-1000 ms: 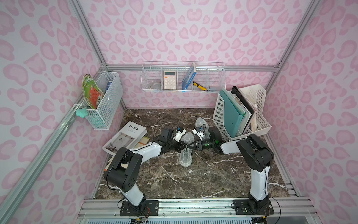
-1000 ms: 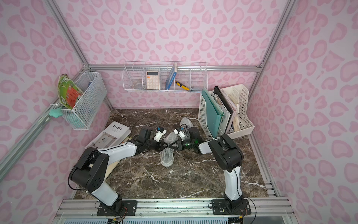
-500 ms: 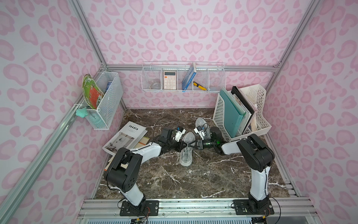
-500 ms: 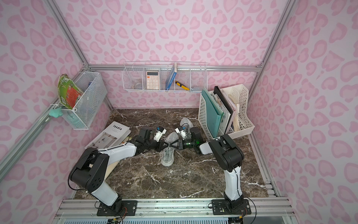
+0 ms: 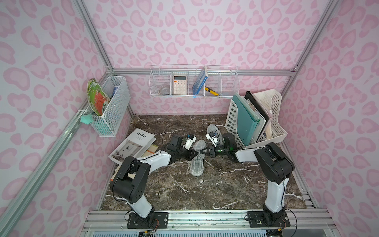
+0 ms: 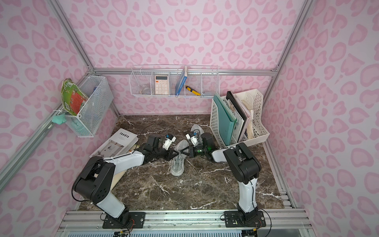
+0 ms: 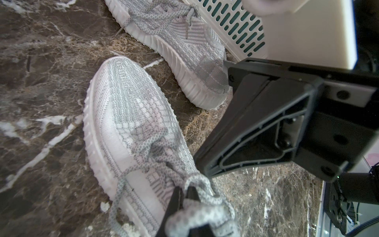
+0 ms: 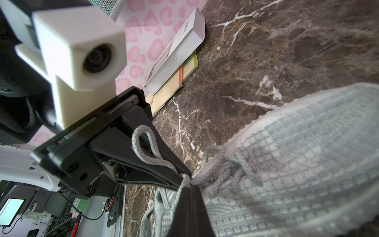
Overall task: Tie the shoes
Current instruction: Cross the shoelace with the shoelace.
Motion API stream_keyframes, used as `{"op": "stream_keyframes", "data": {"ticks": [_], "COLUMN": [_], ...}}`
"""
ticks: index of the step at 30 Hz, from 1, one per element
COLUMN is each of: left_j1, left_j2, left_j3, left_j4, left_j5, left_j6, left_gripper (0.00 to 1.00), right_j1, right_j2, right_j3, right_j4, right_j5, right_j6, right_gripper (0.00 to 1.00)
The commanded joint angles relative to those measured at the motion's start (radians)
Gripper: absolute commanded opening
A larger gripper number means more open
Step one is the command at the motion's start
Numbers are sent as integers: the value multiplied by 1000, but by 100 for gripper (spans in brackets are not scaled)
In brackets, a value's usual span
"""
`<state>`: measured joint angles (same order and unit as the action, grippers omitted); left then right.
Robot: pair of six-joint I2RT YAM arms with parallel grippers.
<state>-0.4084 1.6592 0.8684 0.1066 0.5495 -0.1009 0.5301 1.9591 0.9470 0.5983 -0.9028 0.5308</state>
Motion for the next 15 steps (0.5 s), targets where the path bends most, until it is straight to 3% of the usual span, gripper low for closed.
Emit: {"op": "stream_keyframes", "data": {"ticks": [1,15], "left_j1": [2,3], "left_j2": [-8,-33], "left_j3": [-4,-16], "left_j4": [8,14], "left_j5": [3,-3], "left_j6": [7,4], "left_gripper": [14,35], "right_j1": [1,8], "right_j2": [-11,-17], "right_j3": [13,30], "right_j4": [-52,-97], "right_j5": [24,37], "right_j6": [-50,-87], "right_gripper": [0,0]}}
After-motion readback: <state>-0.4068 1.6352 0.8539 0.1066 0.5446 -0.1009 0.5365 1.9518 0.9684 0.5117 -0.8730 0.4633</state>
